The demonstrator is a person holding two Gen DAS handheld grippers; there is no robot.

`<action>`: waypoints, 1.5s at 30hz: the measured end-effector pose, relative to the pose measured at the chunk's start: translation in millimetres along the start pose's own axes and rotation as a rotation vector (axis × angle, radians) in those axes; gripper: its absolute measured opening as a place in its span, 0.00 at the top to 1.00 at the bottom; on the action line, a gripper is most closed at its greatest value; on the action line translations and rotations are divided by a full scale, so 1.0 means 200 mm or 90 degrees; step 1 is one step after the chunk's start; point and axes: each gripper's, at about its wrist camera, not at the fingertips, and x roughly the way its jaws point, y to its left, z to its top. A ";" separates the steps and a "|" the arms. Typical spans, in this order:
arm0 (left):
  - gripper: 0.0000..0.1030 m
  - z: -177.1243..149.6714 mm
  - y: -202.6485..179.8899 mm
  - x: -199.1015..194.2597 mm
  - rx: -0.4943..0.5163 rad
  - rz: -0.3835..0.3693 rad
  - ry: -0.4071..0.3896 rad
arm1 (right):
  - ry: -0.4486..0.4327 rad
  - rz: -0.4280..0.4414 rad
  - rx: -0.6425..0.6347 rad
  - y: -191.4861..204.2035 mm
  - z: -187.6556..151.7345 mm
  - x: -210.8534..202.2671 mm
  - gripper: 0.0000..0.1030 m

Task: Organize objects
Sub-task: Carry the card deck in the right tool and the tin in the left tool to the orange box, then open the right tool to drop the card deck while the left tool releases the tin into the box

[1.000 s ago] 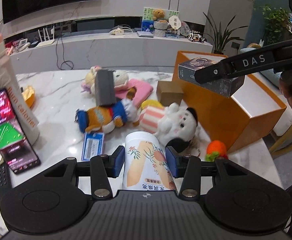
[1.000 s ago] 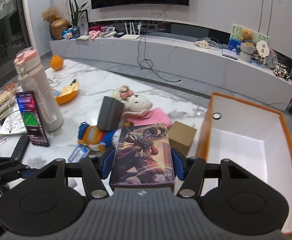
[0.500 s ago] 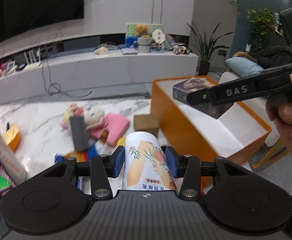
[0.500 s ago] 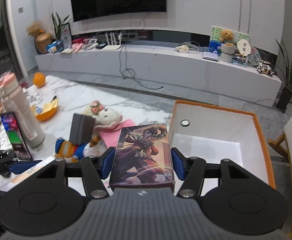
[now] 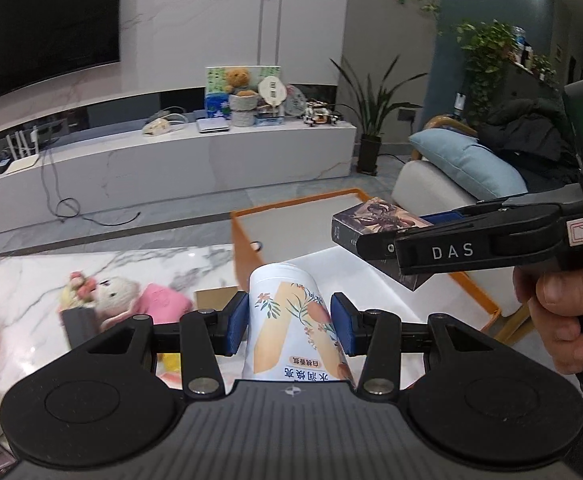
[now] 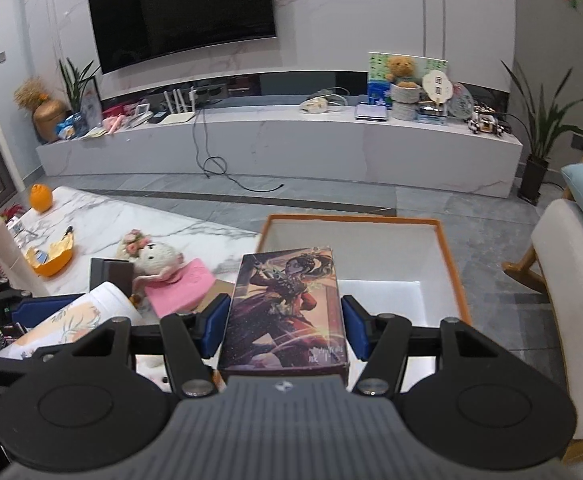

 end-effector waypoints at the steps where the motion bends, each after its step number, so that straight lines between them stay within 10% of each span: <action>1: 0.49 0.00 -0.02 0.01 0.001 -0.004 0.001 | -0.001 -0.002 0.004 -0.02 0.00 -0.01 0.41; 15: 0.50 0.02 -0.23 0.32 -0.013 -0.058 0.037 | 0.028 -0.049 0.066 -0.29 -0.10 0.04 0.41; 45: 0.54 -0.13 -0.38 0.61 0.085 0.018 0.133 | 0.173 -0.073 0.048 -0.23 -0.22 0.44 0.41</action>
